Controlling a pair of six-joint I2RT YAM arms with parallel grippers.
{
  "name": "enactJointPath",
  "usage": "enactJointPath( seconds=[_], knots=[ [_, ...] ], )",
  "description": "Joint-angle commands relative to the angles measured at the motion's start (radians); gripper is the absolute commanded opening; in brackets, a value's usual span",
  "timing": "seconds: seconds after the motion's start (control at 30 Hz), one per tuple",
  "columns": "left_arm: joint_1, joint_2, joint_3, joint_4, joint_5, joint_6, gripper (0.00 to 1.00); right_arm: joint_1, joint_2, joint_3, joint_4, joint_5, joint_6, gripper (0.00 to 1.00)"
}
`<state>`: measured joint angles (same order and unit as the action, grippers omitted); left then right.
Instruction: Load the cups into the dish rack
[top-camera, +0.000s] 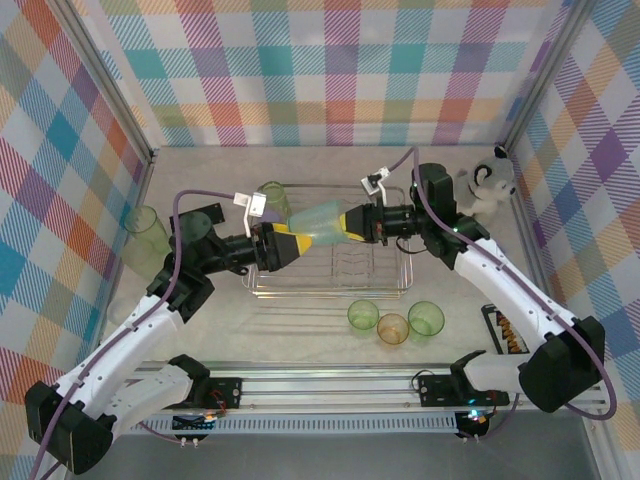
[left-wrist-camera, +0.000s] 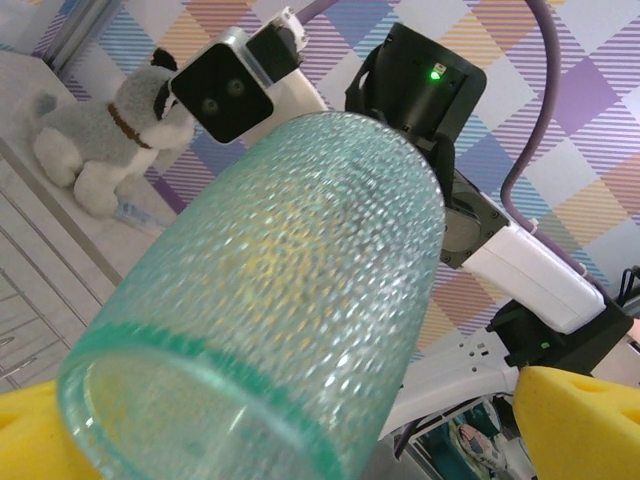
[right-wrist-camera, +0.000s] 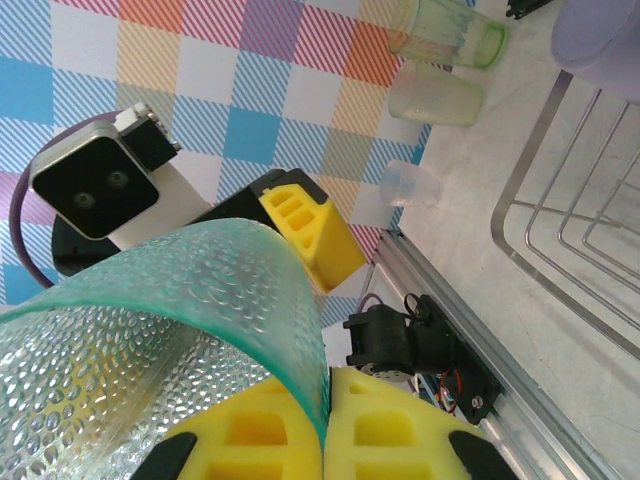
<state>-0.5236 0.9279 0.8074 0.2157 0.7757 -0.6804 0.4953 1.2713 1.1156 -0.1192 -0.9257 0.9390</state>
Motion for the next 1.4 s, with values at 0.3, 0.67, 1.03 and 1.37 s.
enactJointPath(
  seconds=[0.3,0.67,1.03,1.37],
  knots=[
    [-0.014,-0.004,0.003,0.005,0.025,0.013,0.8,0.049,0.064,0.071,0.08,-0.004,0.016,0.0],
    [-0.015,-0.061,0.004,-0.099,-0.043,0.101,0.56,0.071,0.07,0.084,-0.02,0.075,-0.059,0.28],
    [-0.015,-0.108,-0.006,-0.117,-0.093,0.11,0.34,0.071,0.045,0.096,-0.123,0.12,-0.151,0.47],
    [-0.015,-0.131,-0.012,-0.149,-0.126,0.117,0.24,0.051,0.004,0.084,-0.168,0.142,-0.194,0.54]
  ],
)
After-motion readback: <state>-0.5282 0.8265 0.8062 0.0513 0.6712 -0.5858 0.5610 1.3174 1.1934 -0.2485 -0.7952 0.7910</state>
